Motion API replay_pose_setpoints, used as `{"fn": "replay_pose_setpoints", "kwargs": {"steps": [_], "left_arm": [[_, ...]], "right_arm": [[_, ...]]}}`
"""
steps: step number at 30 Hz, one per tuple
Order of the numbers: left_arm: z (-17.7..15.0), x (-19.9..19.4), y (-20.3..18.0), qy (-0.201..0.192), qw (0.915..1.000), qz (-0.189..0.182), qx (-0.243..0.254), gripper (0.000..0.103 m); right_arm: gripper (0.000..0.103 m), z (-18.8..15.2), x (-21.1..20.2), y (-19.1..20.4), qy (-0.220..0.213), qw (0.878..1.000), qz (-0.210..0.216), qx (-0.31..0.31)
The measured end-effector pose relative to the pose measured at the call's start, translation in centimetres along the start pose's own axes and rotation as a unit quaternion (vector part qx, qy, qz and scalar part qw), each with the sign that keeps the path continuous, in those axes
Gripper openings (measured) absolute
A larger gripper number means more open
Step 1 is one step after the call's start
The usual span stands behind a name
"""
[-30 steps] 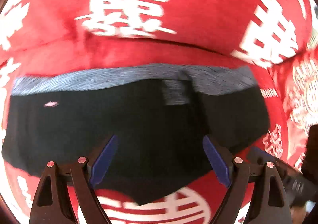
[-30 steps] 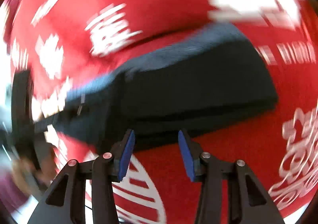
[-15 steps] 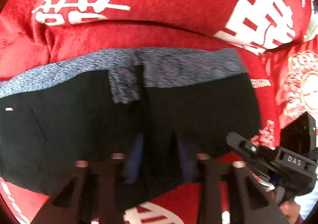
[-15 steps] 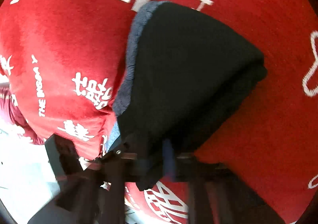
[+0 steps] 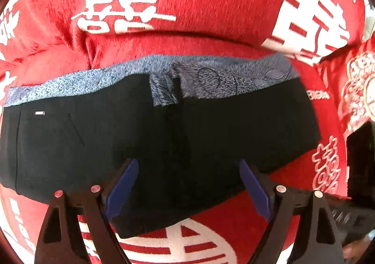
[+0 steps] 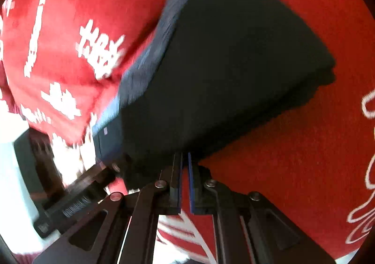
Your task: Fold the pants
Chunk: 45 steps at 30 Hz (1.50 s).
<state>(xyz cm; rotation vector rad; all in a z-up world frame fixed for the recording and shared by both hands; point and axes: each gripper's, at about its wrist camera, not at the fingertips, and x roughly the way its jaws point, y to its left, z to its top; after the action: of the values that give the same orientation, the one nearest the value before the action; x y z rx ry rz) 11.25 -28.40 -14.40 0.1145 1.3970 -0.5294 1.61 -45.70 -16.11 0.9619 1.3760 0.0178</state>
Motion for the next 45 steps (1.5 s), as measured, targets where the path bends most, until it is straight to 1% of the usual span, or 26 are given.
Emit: {"fn": "replay_pose_setpoints", "kwargs": {"steps": [1,2,4,6,8,10,12,14,15,16,18,19,20,22,24,26,28,31,36,39,42,45], "left_arm": [[0.3,-0.2,0.1,-0.002,1.0000,0.004,-0.002,0.088],[0.9,-0.6,0.0,-0.007,0.9999,0.008,-0.002,0.088],[1.8,-1.0,-0.4,-0.018,0.9997,0.015,0.006,0.088],[3.0,-1.0,-1.2,-0.029,0.9991,0.026,0.019,0.088],[4.2,-0.4,-2.3,-0.030,0.9986,0.034,0.025,0.088],[5.1,0.7,-3.3,-0.026,0.9988,0.033,0.027,0.088],[5.6,2.3,-4.1,-0.022,0.9978,0.054,0.032,0.088],[5.3,4.4,-4.1,0.002,0.9958,0.085,0.034,0.088],[5.1,5.2,-3.8,0.018,0.9955,0.089,0.029,0.088],[4.7,5.8,-3.2,0.030,0.9958,0.085,0.018,0.090],[3.9,5.8,-1.9,0.032,0.9975,0.061,-0.017,0.090],[3.6,5.6,-1.5,0.035,0.9975,0.055,-0.027,0.090],[3.4,5.4,-1.3,0.036,0.9974,0.056,-0.029,0.090],[3.1,4.9,-1.1,0.036,0.9969,0.063,-0.030,0.090],[2.8,4.4,-0.7,0.038,0.9960,0.071,-0.038,0.090],[2.5,3.7,-0.2,0.041,0.9949,0.079,-0.049,0.090],[2.0,3.1,0.4,0.043,0.9937,0.085,-0.060,0.090],[0.8,2.1,1.6,0.042,0.9926,0.086,-0.076,0.090],[-0.8,1.1,3.6,0.035,0.9926,0.073,-0.091,0.090],[-0.9,0.6,4.2,0.030,0.9932,0.066,-0.091,0.090],[-0.8,0.2,6.1,0.030,0.9932,0.068,-0.089,0.090],[-1.1,-0.4,8.6,0.038,0.9926,0.065,-0.095,0.090]], "right_arm": [[0.016,-0.1,-0.5,0.4,0.002,1.000,-0.014,-0.021],[0.017,-0.1,-1.6,0.7,-0.011,0.999,-0.019,-0.039],[0.017,0.6,-3.9,1.0,-0.047,0.997,-0.017,-0.061],[0.017,2.0,-6.1,0.9,-0.086,0.994,-0.026,-0.067],[0.017,4.4,-7.7,0.6,-0.115,0.989,-0.057,-0.071],[0.017,6.8,-8.0,0.2,-0.124,0.987,-0.076,-0.069],[0.017,9.1,-7.6,-0.1,-0.128,0.983,-0.104,-0.079],[0.017,10.3,-6.5,0.1,-0.117,0.981,-0.125,-0.089],[0.017,10.7,-5.5,0.0,-0.104,0.982,-0.131,-0.092],[0.017,11.0,-4.3,-0.1,-0.087,0.982,-0.135,-0.095],[0.017,10.4,-2.9,-0.4,-0.069,0.982,-0.140,-0.102],[0.017,10.0,-2.7,-0.3,-0.074,0.981,-0.142,-0.112],[0.017,9.5,-2.7,0.0,-0.080,0.978,-0.147,-0.126],[0.019,8.9,-2.4,0.5,-0.073,0.975,-0.152,-0.144],[0.026,8.7,-2.4,0.8,-0.066,0.975,-0.147,-0.151],[0.044,8.4,-2.2,1.5,-0.054,0.977,-0.136,-0.157],[0.052,8.1,-1.7,2.5,-0.045,0.974,-0.142,-0.172],[0.058,7.6,-1.0,3.5,-0.037,0.967,-0.160,-0.197],[0.059,7.1,-0.9,3.9,-0.037,0.961,-0.182,-0.207],[0.060,6.5,-0.8,5.0,-0.043,0.959,-0.193,-0.204],[0.060,5.4,-0.2,6.8,-0.040,0.965,-0.169,-0.196],[0.060,3.7,1.8,9.5,-0.033,0.965,-0.157,-0.208]]}}
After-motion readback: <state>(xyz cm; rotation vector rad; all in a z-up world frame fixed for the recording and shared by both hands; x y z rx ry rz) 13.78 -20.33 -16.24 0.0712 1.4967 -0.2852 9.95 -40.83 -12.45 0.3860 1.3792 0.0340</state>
